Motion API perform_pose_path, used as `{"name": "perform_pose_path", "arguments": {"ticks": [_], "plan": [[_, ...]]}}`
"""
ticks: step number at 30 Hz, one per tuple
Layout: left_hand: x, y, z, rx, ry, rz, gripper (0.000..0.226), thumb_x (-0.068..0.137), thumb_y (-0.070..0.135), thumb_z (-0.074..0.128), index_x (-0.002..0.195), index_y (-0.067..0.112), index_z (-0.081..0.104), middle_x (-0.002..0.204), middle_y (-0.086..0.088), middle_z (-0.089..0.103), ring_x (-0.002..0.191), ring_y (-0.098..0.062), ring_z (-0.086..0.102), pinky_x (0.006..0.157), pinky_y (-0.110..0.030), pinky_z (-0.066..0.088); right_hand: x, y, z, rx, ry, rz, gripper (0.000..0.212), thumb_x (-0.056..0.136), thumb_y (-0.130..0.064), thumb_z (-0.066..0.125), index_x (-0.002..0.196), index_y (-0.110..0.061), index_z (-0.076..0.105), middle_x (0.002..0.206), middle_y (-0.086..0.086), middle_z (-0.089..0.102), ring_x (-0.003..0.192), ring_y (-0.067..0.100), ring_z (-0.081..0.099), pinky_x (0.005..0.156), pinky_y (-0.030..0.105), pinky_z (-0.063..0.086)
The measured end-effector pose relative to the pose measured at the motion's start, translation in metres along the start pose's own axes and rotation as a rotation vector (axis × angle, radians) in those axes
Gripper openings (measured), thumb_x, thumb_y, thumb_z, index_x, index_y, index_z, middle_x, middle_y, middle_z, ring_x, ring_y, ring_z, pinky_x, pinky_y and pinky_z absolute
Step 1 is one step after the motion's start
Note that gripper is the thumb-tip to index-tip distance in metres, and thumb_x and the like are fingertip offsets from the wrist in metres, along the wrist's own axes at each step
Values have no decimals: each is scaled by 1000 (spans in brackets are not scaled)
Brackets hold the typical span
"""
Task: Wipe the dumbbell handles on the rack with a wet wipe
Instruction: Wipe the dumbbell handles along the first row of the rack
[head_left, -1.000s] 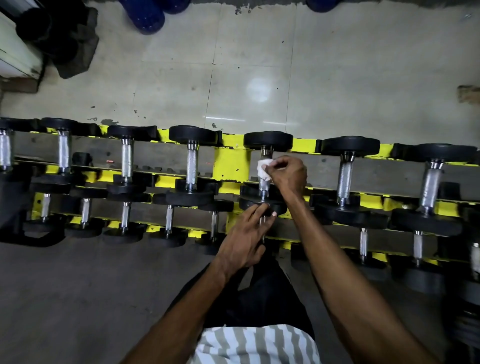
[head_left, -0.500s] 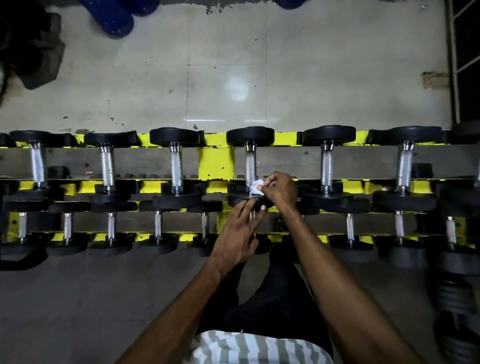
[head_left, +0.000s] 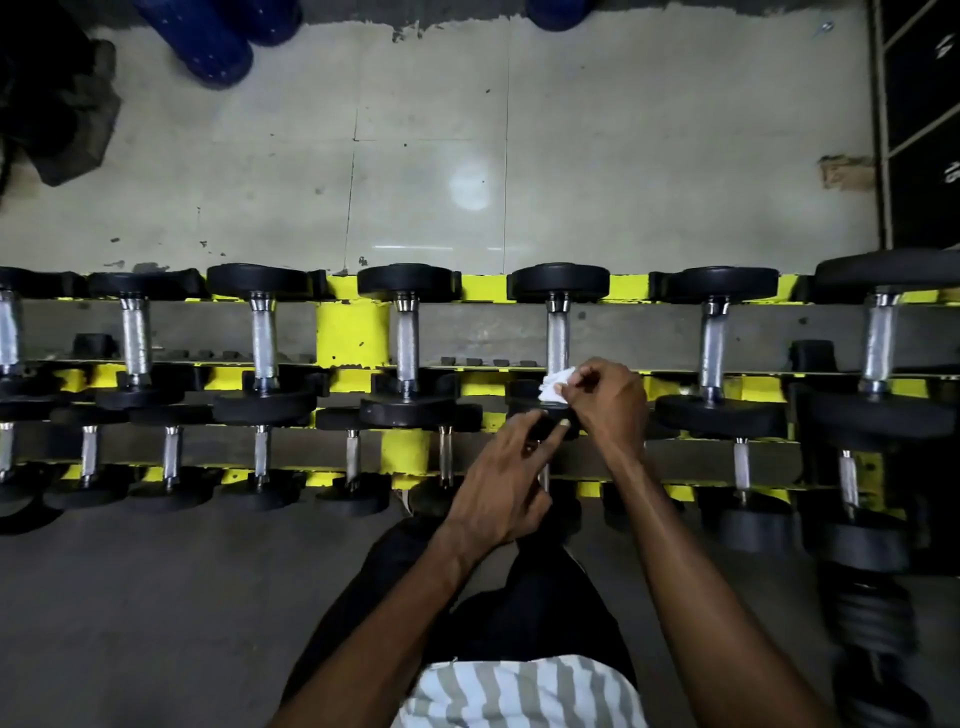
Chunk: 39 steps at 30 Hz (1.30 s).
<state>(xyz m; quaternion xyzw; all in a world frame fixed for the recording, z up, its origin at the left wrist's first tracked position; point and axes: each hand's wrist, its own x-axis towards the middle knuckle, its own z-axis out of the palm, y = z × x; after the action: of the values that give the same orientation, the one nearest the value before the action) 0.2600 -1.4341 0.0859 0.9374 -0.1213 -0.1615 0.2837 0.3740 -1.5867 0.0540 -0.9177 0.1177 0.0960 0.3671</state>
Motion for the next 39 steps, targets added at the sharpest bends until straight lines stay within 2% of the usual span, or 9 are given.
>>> {"name": "perform_pose_path", "arguments": {"ticks": [7, 15, 18, 21, 25, 28, 33, 36, 39], "plan": [[16, 17, 25, 138, -80, -29, 96, 79, 28, 67, 162, 17, 22, 158, -20, 23, 149, -38, 25, 121, -46, 32, 32, -2, -4, -140, -231, 28, 32, 58, -41, 92, 67, -19, 70, 71, -6, 72, 68, 15, 68, 59, 24, 49], [16, 17, 28, 183, -69, -36, 84, 83, 30, 54, 161, 19, 26, 160, -19, 21, 149, -37, 24, 123, -45, 30, 24, -12, 13, 132, 43, -34, 22, 70, -33, 86, 73, -25, 66, 75, -10, 70, 68, 9, 65, 61, 29, 54], [17, 17, 25, 181, -80, -47, 85, 83, 31, 54, 162, 22, 24, 161, -17, 21, 150, -35, 22, 122, -43, 31, 46, -33, 17, 286, 135, 67, 18, 73, -32, 84, 77, -23, 69, 79, -7, 72, 70, 11, 65, 61, 30, 54], [20, 22, 19, 176, -60, -46, 86, 79, 29, 61, 159, 20, 31, 158, -17, 25, 148, -33, 25, 120, -41, 35, 66, -46, 23, 360, 159, 235, 23, 71, -33, 85, 84, -17, 73, 87, -1, 76, 79, 16, 69, 64, 23, 44], [21, 27, 16, 133, -41, -60, 89, 75, 26, 66, 158, 18, 35, 156, -17, 27, 146, -34, 27, 115, -43, 41, 73, -37, 29, 595, 109, 336, 32, 69, -28, 89, 92, -13, 73, 87, 0, 76, 76, 14, 70, 67, 28, 55], [20, 29, 16, 149, -36, -57, 90, 74, 28, 66, 158, 18, 35, 156, -18, 28, 144, -33, 28, 112, -41, 42, 80, -29, 28, 674, 55, 396, 34, 70, -23, 89, 97, -12, 73, 85, -3, 74, 73, 8, 68, 62, 16, 51], [21, 29, 14, 108, -25, -50, 89, 73, 27, 68, 156, 17, 38, 154, -15, 28, 143, -32, 29, 101, -42, 52, 90, -9, 20, 491, -102, 300, 33, 70, -31, 88, 93, -12, 75, 85, -2, 76, 77, 12, 71, 70, 25, 54], [22, 30, 11, 106, -16, -49, 84, 74, 27, 69, 153, 16, 43, 153, -15, 30, 142, -30, 31, 92, -38, 55, 72, 4, 12, 392, -194, 254, 30, 73, -28, 87, 94, -10, 76, 86, -1, 75, 71, 6, 68, 63, 15, 53], [23, 30, 11, 114, -23, -35, 83, 75, 27, 69, 153, 13, 43, 152, -18, 33, 142, -31, 32, 97, -38, 53, 55, 15, 11, 399, -230, 249, 26, 74, -25, 86, 93, -11, 76, 82, -2, 73, 66, -2, 64, 53, 4, 45]]}}
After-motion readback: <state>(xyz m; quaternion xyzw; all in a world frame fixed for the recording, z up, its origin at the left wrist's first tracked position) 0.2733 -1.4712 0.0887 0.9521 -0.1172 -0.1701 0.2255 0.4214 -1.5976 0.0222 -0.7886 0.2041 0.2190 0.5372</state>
